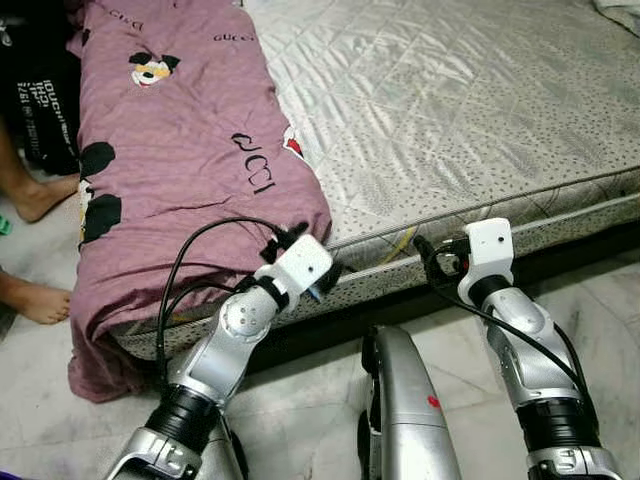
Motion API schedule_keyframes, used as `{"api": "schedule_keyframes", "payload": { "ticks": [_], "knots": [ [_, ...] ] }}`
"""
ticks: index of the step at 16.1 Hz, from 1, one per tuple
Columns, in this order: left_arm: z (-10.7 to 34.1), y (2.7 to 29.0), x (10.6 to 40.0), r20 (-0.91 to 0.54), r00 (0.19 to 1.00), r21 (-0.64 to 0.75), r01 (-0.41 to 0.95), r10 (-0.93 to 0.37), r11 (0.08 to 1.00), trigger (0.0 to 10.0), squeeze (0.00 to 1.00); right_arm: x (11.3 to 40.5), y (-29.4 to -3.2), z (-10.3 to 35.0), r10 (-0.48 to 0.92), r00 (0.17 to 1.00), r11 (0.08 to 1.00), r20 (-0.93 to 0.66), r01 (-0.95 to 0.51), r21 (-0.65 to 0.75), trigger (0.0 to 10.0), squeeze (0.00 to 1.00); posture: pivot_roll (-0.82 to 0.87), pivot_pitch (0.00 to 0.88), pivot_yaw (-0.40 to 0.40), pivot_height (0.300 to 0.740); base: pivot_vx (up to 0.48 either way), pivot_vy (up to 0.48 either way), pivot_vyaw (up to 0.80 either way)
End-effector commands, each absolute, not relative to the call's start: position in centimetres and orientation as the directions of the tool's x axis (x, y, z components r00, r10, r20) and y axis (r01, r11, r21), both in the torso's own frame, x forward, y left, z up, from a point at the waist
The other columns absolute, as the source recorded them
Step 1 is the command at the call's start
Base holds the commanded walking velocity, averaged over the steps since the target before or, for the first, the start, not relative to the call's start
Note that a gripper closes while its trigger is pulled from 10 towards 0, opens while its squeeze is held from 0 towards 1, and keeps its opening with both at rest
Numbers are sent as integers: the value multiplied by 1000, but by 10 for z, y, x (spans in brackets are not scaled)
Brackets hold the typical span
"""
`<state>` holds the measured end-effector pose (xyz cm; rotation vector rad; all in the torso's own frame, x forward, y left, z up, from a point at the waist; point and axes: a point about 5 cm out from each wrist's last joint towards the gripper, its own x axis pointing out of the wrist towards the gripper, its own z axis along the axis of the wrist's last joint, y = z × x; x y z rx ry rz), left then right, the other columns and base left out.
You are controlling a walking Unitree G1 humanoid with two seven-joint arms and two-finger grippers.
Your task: Clean up the room
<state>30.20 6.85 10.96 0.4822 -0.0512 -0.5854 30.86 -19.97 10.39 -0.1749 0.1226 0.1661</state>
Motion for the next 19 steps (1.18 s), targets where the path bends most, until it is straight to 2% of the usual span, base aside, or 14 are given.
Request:
{"api": "schedule_keyframes", "payload": {
  "ticks": [1,2,3,4,8,9,11,13,15,17,19],
  "knots": [
    [122,82,313,-18,893,435,412,-449,801,10000,0,308,-199,102,154,978,971,-140,-176,-164,10000,0,-125,89,-11,502,0,0,0],
    [122,93,319,-21,927,412,349,-374,842,10000,0,308,-199,102,153,978,971,-140,-175,-164,10000,0,-125,89,-11,502,0,0,0],
    [104,114,327,-133,956,347,293,-263,891,10000,0,308,-200,102,152,978,971,-141,-174,-165,10000,0,-125,89,-11,502,0,0,0],
    [86,125,329,-241,942,345,307,-233,887,10000,0,308,-200,102,152,978,971,-142,-175,-165,10000,0,-125,89,-11,502,0,0,0],
    [57,148,337,-404,900,334,312,-164,889,10000,0,309,-195,102,163,977,970,-139,-185,-159,10000,0,-131,82,-17,502,0,0,0],
    [56,151,338,-424,890,370,337,-165,866,10000,0,310,-194,103,164,977,970,-138,-185,-158,10000,0,-136,78,-17,502,0,0,0],
    [59,147,343,-426,882,352,364,-199,862,10000,0,310,-194,103,163,977,970,-136,-184,-157,10000,0,-139,76,-13,502,0,0,0],
    [66,138,347,-389,890,381,389,-236,839,10000,0,309,-195,102,158,978,972,-135,-178,-154,10000,0,-140,75,-7,502,0,0,0],
    [84,136,352,-218,954,425,282,-205,860,10000,0,308,-191,102,161,978,973,-129,-179,-143,10000,0,-131,74,-3,502,0,0,0],
    [106,127,347,-31,975,363,214,-218,907,10000,0,311,-187,105,171,978,974,-118,-186,-131,10000,0,-115,70,-5,502,0,0,0],
    [112,113,337,18,963,293,252,-269,922,10000,0,313,-181,106,185,977,973,-109,-198,-120,10000,0,-99,66,-9,502,0,0,0]
  ]
}}
